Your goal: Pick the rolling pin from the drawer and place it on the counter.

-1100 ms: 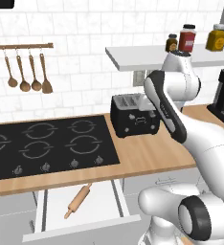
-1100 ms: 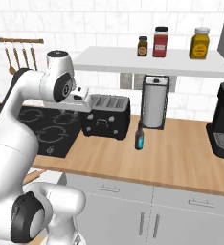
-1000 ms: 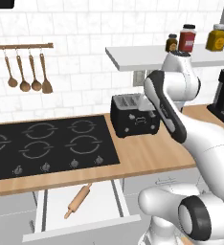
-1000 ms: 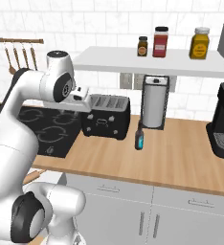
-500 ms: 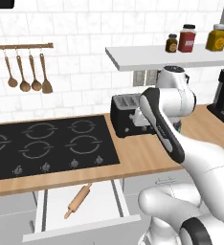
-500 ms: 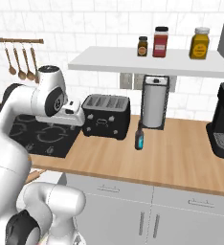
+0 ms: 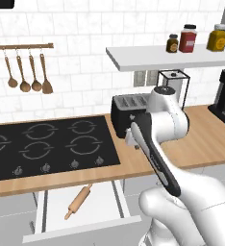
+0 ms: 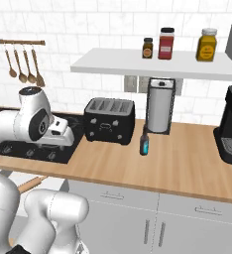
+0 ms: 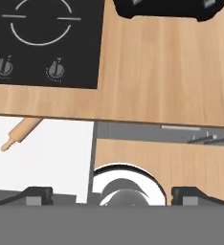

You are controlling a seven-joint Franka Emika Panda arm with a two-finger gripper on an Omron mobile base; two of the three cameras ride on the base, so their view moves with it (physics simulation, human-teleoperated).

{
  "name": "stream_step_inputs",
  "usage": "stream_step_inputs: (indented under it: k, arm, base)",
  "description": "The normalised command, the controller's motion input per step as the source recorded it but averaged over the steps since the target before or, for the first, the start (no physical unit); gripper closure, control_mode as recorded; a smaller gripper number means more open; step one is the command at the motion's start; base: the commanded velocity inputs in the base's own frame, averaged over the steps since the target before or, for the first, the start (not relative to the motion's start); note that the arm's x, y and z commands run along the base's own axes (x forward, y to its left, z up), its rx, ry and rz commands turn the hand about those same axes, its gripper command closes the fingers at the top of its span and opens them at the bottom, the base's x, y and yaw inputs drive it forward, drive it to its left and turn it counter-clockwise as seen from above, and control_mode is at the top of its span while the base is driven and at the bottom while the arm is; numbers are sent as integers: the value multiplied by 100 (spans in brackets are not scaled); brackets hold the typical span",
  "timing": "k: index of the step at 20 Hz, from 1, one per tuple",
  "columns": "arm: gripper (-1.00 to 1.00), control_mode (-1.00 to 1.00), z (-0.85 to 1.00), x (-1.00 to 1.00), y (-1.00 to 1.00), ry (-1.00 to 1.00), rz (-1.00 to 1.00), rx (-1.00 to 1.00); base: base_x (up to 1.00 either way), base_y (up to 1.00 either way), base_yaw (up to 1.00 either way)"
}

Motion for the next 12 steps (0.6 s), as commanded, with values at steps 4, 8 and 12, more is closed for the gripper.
stream_step_inputs:
  k: [4,8,12]
  arm:
    - [-100,-100,-9,-9,54,0,0,0]
    - [-100,-100,-17,-8,49,2,0,0]
    - [-100,-100,-37,-10,20,2,0,0]
  base:
    - [0,0,0]
    - [0,0,0]
    - [0,0,0]
